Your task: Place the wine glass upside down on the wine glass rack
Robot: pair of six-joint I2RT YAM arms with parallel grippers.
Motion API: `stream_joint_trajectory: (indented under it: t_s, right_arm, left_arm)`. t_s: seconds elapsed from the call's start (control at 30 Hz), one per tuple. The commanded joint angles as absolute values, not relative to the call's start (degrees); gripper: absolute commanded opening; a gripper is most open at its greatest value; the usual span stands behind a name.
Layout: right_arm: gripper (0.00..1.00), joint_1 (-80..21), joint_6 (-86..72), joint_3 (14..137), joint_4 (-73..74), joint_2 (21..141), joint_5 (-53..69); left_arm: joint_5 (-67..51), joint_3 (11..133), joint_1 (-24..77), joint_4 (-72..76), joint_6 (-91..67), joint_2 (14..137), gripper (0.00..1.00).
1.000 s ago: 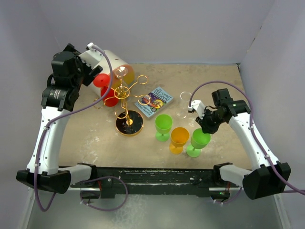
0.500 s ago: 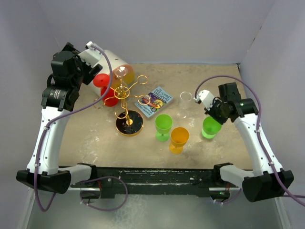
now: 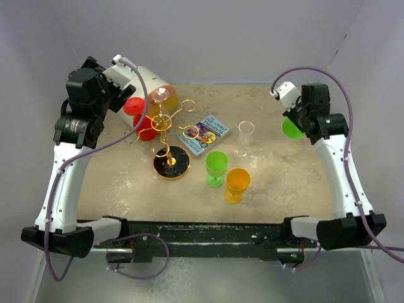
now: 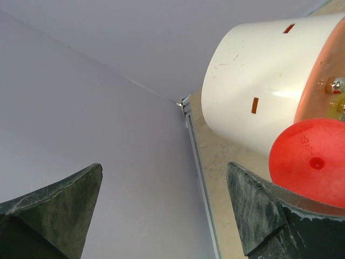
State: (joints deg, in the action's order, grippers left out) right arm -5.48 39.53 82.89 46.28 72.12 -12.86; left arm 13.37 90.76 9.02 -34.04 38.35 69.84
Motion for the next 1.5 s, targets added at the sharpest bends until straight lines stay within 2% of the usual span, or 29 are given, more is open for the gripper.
stream_joint_trajectory:
  t_s: [0.0,0.13,0.27,0.53,0.93,1.13,1.47]
  right_arm:
    - [0.0,-5.27,35.97,87.67,36.98,73.54,-19.42]
    - [0.0,-5.27,34.81,89.98,30.89,74.39,-23.61]
    - [0.0,-5.71,31.07,93.28,28.16,74.46,-20.65]
    - [0.0,-7.29,23.37,95.85,20.98,71.87,-6.18]
    - [0.0,-8.76,8.74,106.82,22.59,75.76,17.95]
    - [0.0,-9.43,3.27,109.29,21.9,76.69,26.89]
    - [0.0,-11.99,1.29,110.17,20.76,78.52,33.38]
  left_arm:
    - [11.89,93.41,8.61,-33.02,35.66,68.32,0.99]
    - [8.84,96.37,8.16,-34.36,32.12,68.3,0.99]
    - [3.52,99.79,7.58,-36.66,28.42,68.58,0.99]
    - [-7.81,105.46,6.0,-37.93,18.54,69.7,0.99]
    - [-24.03,110.44,6.51,-37.13,7.71,74.5,0.99]
    - [-31.34,107.12,7.26,-32.1,-2.62,76.25,0.99]
    - [-36.96,107.01,11.06,-25.96,-14.18,80.89,0.96]
